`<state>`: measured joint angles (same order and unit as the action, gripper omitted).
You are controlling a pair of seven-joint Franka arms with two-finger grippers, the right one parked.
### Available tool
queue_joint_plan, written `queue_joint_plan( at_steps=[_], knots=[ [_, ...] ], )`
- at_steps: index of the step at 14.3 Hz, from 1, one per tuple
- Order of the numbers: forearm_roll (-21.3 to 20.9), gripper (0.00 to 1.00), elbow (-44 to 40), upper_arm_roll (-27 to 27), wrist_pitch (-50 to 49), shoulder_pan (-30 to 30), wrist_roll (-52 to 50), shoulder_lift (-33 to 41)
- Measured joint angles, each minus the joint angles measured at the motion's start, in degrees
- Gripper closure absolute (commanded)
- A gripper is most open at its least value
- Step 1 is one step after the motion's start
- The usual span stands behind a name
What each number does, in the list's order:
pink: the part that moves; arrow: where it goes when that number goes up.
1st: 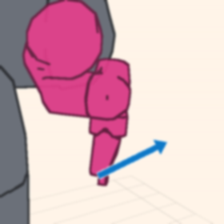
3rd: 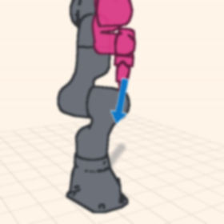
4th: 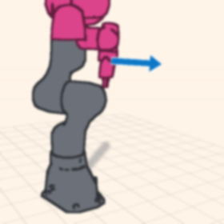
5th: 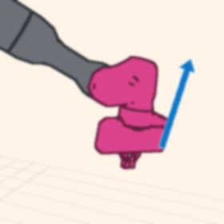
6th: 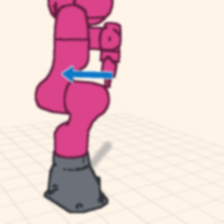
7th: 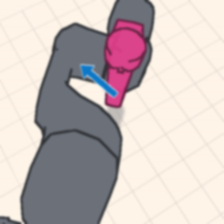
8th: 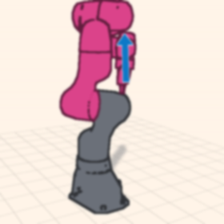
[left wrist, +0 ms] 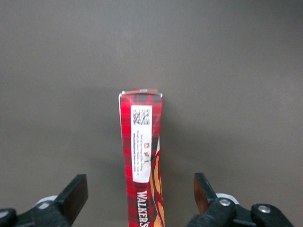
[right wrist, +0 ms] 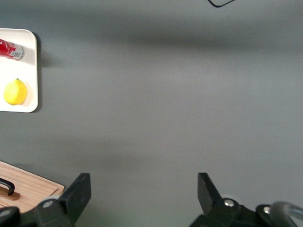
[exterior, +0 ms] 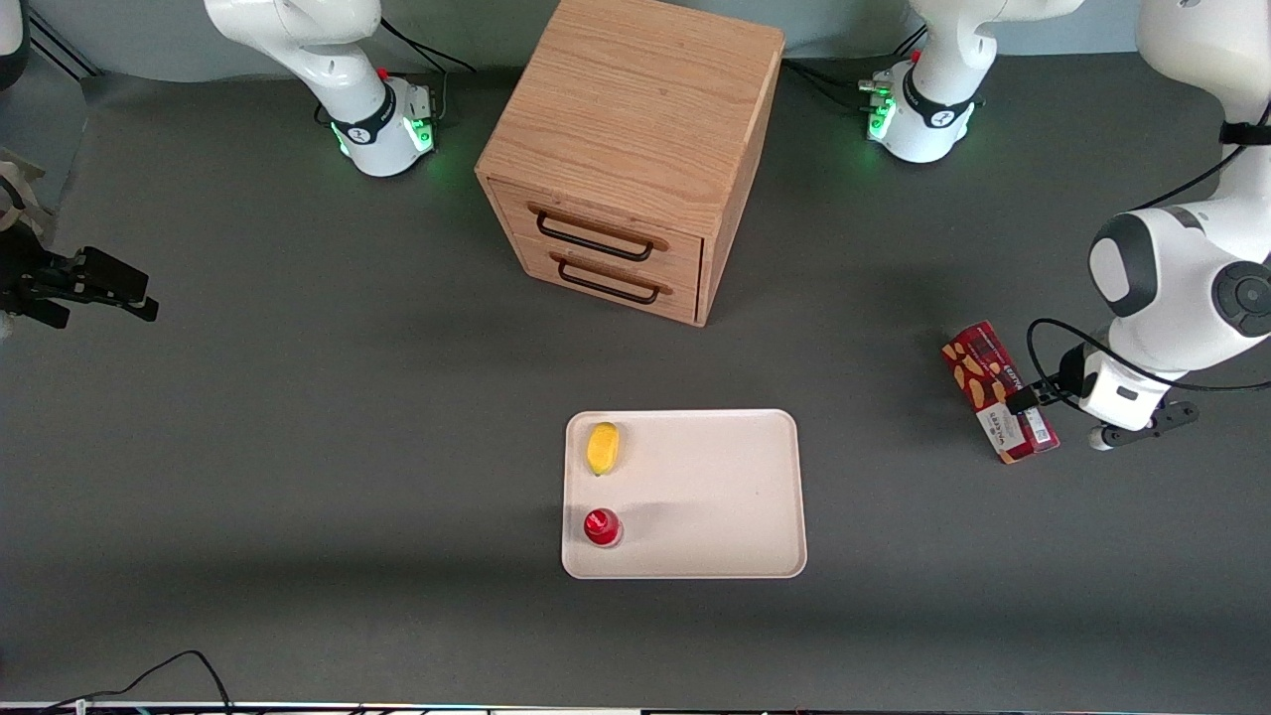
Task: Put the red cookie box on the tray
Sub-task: 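Lower the open left gripper over the red cookie box's end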
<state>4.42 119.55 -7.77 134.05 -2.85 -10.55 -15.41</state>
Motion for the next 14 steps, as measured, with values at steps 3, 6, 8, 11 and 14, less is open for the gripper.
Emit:
queue_joint_plan(
  at_steps=[3,6,8,11,14],
  knots=[
    [0.16,0.00,2.23,-0.30,3.43,0.04,-0.19,-0.97],
    [0.30,0.08,3.07,-0.38,5.16,0.08,-0.21,-1.96],
    [0.32,0.23,3.18,-0.38,5.62,0.08,-0.24,-2.32],
    [0.32,0.68,4.25,-0.38,7.67,0.08,-0.24,-2.91],
    [0.35,0.99,4.58,-0.38,7.89,0.08,-0.25,-2.92]
  ],
)
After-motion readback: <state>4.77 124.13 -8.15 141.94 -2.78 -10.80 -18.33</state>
